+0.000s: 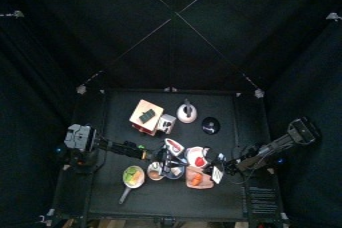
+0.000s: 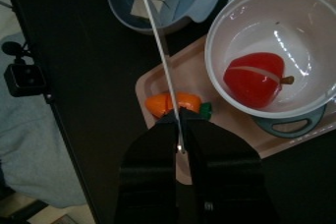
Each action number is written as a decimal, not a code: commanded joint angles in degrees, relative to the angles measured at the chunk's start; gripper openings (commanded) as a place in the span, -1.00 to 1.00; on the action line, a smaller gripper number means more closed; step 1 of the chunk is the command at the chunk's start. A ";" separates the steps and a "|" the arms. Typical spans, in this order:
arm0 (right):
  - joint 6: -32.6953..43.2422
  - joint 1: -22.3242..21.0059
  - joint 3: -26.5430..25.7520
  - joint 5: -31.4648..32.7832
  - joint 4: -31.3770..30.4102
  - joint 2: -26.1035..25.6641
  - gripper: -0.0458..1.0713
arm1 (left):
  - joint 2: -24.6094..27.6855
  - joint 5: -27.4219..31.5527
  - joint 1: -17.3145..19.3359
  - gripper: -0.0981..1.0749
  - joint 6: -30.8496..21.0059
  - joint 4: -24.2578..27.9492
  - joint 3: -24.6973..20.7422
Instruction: Cut carrot
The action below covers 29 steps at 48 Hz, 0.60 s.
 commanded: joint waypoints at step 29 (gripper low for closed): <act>0.35 4.22 -0.70 -0.62 2.99 6.33 -0.48 | 4.04 3.08 -4.13 -0.24 0.53 1.14 -1.93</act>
